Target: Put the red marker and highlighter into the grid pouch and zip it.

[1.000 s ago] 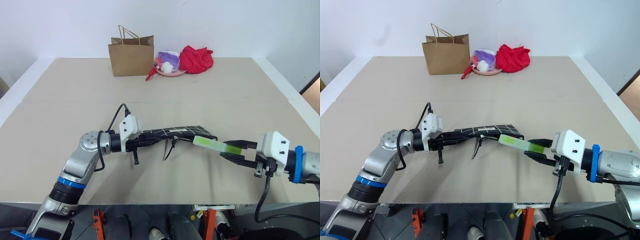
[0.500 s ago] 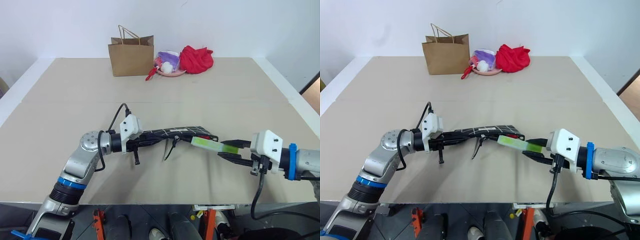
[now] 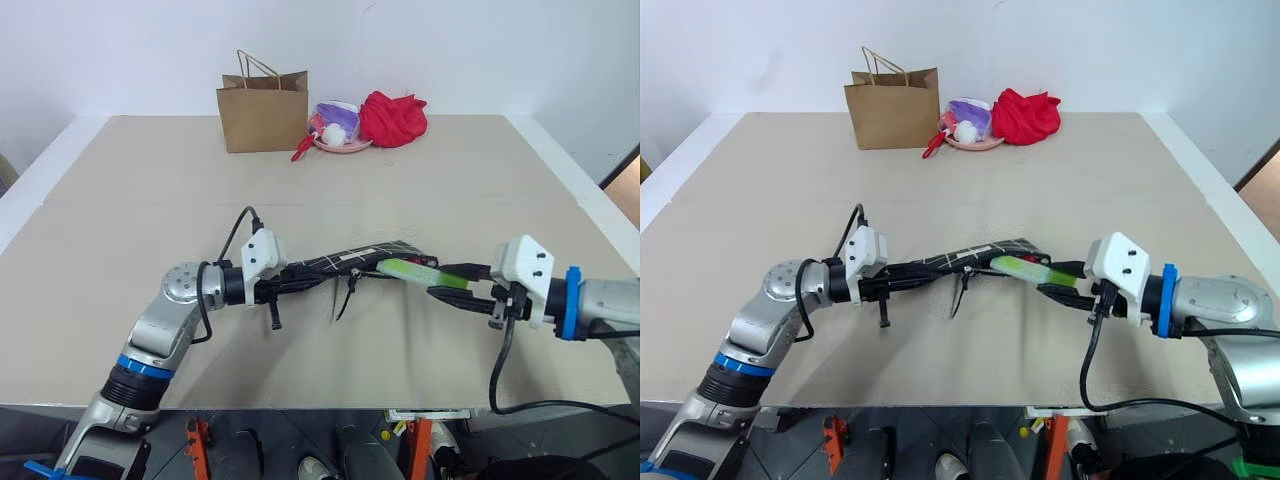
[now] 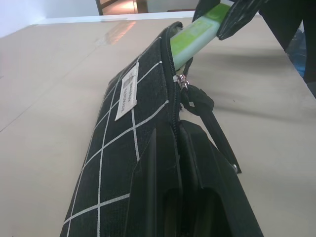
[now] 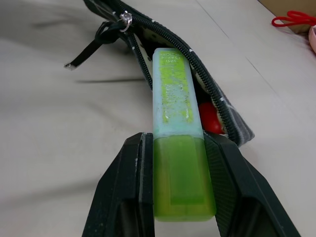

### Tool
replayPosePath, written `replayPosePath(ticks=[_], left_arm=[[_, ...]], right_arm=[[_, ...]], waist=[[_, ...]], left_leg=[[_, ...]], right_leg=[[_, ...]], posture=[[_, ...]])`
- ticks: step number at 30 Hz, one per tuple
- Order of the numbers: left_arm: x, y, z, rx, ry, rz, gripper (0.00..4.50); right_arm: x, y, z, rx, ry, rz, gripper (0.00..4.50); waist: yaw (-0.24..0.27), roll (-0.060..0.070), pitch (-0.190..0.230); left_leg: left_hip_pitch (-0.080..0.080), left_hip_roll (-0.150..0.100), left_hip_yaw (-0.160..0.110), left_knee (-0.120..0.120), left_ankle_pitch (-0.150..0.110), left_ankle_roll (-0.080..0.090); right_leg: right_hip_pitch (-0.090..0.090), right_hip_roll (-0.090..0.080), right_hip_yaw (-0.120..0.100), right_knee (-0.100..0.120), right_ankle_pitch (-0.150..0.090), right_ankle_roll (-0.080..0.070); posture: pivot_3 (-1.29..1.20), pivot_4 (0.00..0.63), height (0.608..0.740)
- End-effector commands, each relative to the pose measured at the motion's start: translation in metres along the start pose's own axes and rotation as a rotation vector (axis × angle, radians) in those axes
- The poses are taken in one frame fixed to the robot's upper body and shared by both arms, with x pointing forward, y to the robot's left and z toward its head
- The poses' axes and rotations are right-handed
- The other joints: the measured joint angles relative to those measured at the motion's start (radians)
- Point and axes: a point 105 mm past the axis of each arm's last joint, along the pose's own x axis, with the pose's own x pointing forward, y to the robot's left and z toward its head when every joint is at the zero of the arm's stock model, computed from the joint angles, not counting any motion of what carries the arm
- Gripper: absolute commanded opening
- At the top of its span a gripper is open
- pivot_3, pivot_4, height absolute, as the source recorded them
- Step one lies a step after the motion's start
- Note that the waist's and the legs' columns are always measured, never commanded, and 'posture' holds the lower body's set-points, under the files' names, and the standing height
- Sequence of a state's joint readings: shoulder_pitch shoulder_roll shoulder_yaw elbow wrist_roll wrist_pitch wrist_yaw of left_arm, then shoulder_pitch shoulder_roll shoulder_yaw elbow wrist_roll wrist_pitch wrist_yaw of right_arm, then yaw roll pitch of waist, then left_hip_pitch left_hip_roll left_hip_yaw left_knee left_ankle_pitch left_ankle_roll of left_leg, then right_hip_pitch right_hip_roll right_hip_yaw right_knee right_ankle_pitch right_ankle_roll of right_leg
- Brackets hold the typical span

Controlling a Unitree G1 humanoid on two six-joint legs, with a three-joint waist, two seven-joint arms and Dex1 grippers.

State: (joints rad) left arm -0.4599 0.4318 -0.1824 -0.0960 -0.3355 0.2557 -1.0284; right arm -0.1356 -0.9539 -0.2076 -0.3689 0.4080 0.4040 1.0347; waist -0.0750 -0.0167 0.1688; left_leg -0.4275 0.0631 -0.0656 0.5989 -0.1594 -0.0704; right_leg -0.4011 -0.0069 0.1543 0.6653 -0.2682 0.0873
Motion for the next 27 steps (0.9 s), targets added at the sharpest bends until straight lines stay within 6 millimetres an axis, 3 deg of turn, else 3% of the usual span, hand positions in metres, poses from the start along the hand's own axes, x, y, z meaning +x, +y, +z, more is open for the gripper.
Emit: replayPosePath(ticks=[1, 14, 20, 27], left_arm=[[0.002, -0.003, 0.013, 0.027, -0.044, -0.008, 0.0], [0.003, -0.004, 0.013, 0.023, -0.05, 0.001, 0.0], [0.002, -0.003, 0.013, 0.022, -0.048, 0.009, 0.0], [0.0, -0.003, 0.012, 0.021, -0.045, 0.013, 0.0]], right_arm=[[0.004, 0.002, 0.008, -0.043, 0.002, 0.023, 1.08], [0.025, 0.002, 0.006, 0.068, 0.06, 0.053, 1.08], [0.025, 0.002, 0.017, 0.041, 0.008, 0.032, 3.86], [0.007, 0.009, 0.015, 0.069, -0.015, 0.04, 3.86]], waist=[[0.0, 0.0, 0.0], [0.0, 0.0, 0.0], [0.0, 0.0, 0.0], [0.002, 0.0, 0.0]], left_leg=[[0.0, 0.0, 0.0, 0.0, 0.0, 0.0], [0.0, 0.0, 0.0, 0.0, 0.0, 0.0], [0.0, 0.0, 0.0, 0.0, 0.0, 0.0], [-0.001, 0.0, 0.0, 0.0, 0.0, 0.0]], right_leg=[[0.0, 0.0, 0.0, 0.0, 0.0, 0.0], [0.0, 0.0, 0.0, 0.0, 0.0, 0.0], [0.0, 0.0, 0.0, 0.0, 0.0, 0.0], [0.0, 0.0, 0.0, 0.0, 0.0, 0.0]], posture=[[0.0, 0.15, 0.74], [0.0, 0.15, 0.74], [0.0, 0.15, 0.74], [0.0, 0.15, 0.74]])
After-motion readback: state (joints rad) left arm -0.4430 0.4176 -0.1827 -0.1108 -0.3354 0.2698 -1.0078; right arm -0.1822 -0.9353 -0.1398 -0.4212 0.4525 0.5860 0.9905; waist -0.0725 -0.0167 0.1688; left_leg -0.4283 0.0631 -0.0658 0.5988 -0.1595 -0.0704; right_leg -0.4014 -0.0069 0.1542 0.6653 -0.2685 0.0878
